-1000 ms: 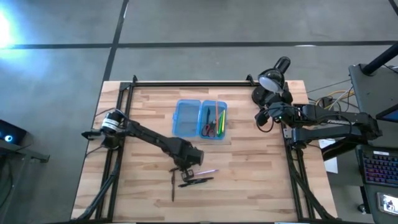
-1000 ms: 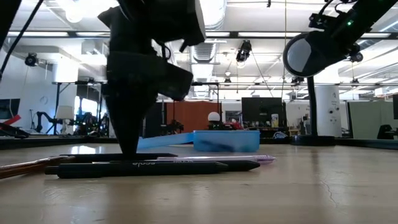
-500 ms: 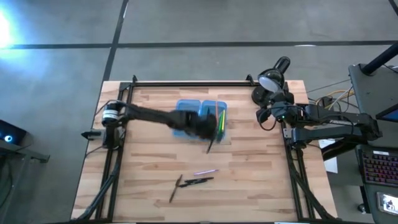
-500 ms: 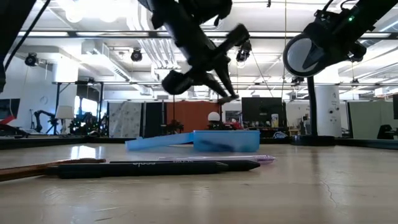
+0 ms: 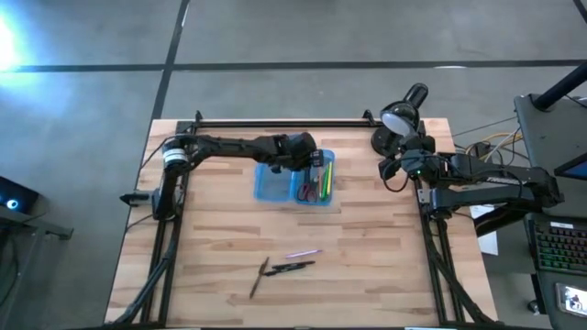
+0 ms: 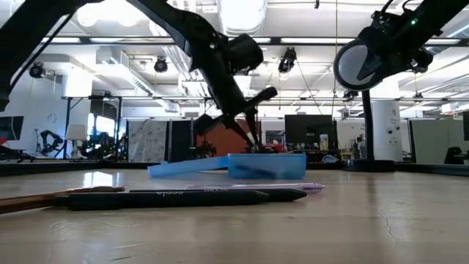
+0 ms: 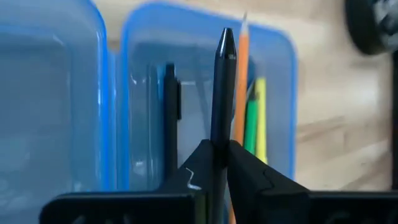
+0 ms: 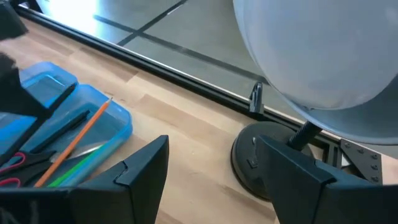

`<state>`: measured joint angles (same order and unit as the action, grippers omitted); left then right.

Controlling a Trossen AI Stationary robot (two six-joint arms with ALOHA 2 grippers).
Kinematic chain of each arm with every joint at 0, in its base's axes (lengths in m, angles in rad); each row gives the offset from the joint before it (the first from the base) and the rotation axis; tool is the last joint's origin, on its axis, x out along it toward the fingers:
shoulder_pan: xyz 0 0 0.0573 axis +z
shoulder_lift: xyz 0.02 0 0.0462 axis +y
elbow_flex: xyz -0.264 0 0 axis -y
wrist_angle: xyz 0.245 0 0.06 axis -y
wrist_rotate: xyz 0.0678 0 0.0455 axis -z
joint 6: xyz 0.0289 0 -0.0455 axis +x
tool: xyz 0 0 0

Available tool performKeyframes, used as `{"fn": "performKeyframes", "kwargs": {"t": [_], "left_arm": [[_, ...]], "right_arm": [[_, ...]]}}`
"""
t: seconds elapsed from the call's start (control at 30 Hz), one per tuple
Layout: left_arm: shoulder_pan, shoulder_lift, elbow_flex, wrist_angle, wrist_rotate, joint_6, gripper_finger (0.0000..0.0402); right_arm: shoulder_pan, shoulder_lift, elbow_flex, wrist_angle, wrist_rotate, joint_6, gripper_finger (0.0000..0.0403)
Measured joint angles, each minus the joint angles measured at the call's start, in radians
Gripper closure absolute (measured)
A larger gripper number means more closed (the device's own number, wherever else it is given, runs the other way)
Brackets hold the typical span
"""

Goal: Pick & place school supplies into a supply box
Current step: Put the black pen into the blue box, then adjust the orange pencil in the blue box

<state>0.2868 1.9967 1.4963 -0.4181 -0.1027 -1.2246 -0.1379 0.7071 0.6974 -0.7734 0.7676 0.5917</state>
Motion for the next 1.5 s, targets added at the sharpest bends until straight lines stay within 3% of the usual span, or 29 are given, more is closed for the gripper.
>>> {"fn": "performKeyframes", "kwargs": {"t": [0.13, 0.3, 0.6, 1.03, 1.5], "left_arm": [[-0.002, 0.018, 0.002, 0.000, 0.059, 0.004, 0.0349], [-0.007, 0.020, 0.008, -0.001, 0.055, -0.001, 0.0320], [0.004, 0.029, 0.073, 0.003, -0.075, -0.001, 0.0313], [0.006, 0.123, 0.078, 0.070, -0.027, -0.031, 0.0311], [0.009, 0.231, 0.195, 0.091, -0.013, 0.041, 0.0255]], "right_arm": [[0.000, 0.001, 0.000, -0.007, 0.019, -0.001, 0.0172], [0.000, 0.002, 0.000, -0.008, 0.021, -0.016, 0.0172], [0.000, 0.002, 0.000, -0.008, 0.021, -0.019, 0.0172], [0.000, 0.002, 0.000, -0.016, 0.021, -0.076, 0.0172], [0.000, 0.001, 0.000, -0.044, 0.046, -0.076, 0.0172]]}}
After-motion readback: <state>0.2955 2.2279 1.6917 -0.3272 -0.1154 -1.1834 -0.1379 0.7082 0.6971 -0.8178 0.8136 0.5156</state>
